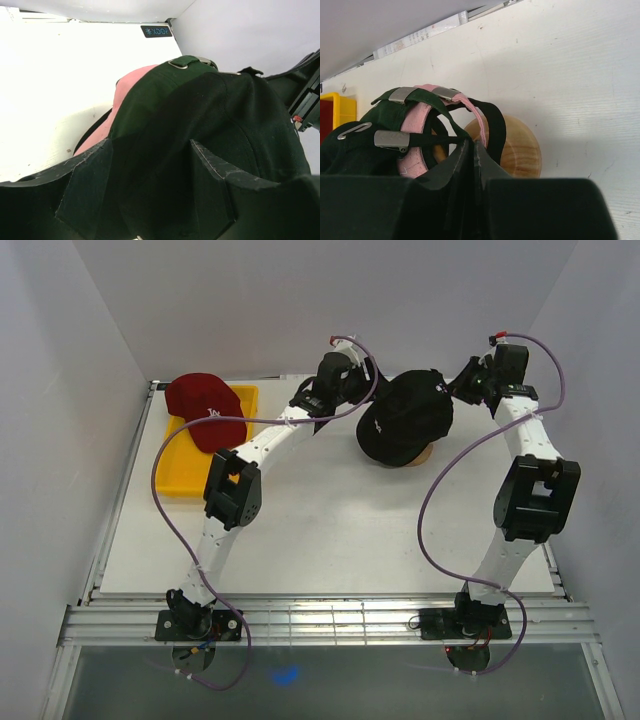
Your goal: Stack the hats
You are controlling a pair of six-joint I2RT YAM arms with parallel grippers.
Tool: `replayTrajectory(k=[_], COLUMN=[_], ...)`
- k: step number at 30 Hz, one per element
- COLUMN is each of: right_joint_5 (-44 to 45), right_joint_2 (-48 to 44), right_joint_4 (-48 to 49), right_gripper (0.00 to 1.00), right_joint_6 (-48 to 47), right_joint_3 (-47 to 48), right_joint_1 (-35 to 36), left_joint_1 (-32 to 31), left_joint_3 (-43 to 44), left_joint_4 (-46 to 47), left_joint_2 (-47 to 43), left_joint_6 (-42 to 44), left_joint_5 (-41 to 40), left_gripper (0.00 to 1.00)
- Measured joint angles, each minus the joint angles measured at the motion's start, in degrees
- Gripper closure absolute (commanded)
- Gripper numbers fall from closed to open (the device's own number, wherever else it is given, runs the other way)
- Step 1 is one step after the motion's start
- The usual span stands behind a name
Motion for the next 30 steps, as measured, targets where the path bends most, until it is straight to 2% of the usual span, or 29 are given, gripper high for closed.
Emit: replayTrajectory(k=[9, 18, 23, 24, 25, 30], right_joint_5=[-0.07, 0.2, 0.39, 0.39, 0.37, 0.42], right_joint_2=[-2.4, -2.36, -2.34, -2.29, -2.21, -1.16], right_joint_4=[2.56, 2.38, 2.32, 2.21, 1.92, 0.35], right_gripper=[0.88, 0.89, 0.89, 0.89, 0.88, 0.87], right_joint_6=[0.72, 0.94, 0.94, 0.96, 0.96, 0.94], right_joint_3=[-4.46, -4.44, -4.42, -4.33, -4.11, -2.91], right_joint_1=[0.0, 0.0, 0.07, 0.07, 0.07, 0.04], left_joint_1=[0.5, 0.57, 0.61, 0.7, 0.85, 2.36], left_joint_3=[0.04, -0.96, -5.11, -6.14, -7.02, -7.69], left_joint_4=[-0.37, 0.96, 3.56, 3.98, 4.2, 3.67], left_joint_2=[0.0, -0.24, -2.27, -2.89, -3.54, -4.74], left_joint_6=[-0.5, -0.59, -0.61, -0.63, -0.63, -0.9], left_joint_5=[-0.33, -0.35, -1.7, -2.03, -2.25, -2.95], left_gripper=[0.25, 0.22, 0.18, 0.16, 0.09, 0.09])
